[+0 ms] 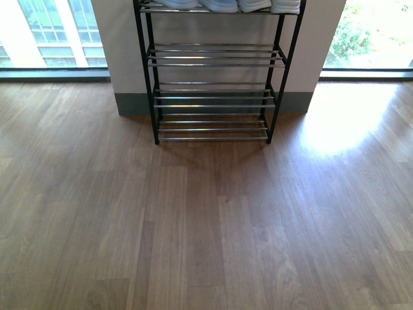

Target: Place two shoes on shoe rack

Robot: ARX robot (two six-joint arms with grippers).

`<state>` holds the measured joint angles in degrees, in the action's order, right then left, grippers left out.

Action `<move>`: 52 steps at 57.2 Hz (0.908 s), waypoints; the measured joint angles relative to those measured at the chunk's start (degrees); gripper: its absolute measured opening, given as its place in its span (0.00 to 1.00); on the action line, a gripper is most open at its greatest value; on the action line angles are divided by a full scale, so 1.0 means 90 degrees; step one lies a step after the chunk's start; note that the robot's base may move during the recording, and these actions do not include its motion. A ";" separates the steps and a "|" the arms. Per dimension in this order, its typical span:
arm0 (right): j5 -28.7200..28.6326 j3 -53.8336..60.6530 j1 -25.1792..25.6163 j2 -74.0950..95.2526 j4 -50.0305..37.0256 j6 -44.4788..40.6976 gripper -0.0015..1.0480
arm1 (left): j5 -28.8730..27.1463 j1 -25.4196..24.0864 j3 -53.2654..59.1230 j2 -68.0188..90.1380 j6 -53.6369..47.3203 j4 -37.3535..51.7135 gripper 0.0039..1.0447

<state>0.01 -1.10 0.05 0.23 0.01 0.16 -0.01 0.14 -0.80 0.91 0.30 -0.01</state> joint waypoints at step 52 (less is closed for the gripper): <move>0.0002 0.0000 0.0000 -0.0002 0.0000 0.0000 0.91 | 0.0000 0.0000 0.0002 0.0000 -0.0002 -0.0002 0.91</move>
<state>0.03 -1.10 0.05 0.21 0.01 0.16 -0.01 0.14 -0.78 0.91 0.27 -0.03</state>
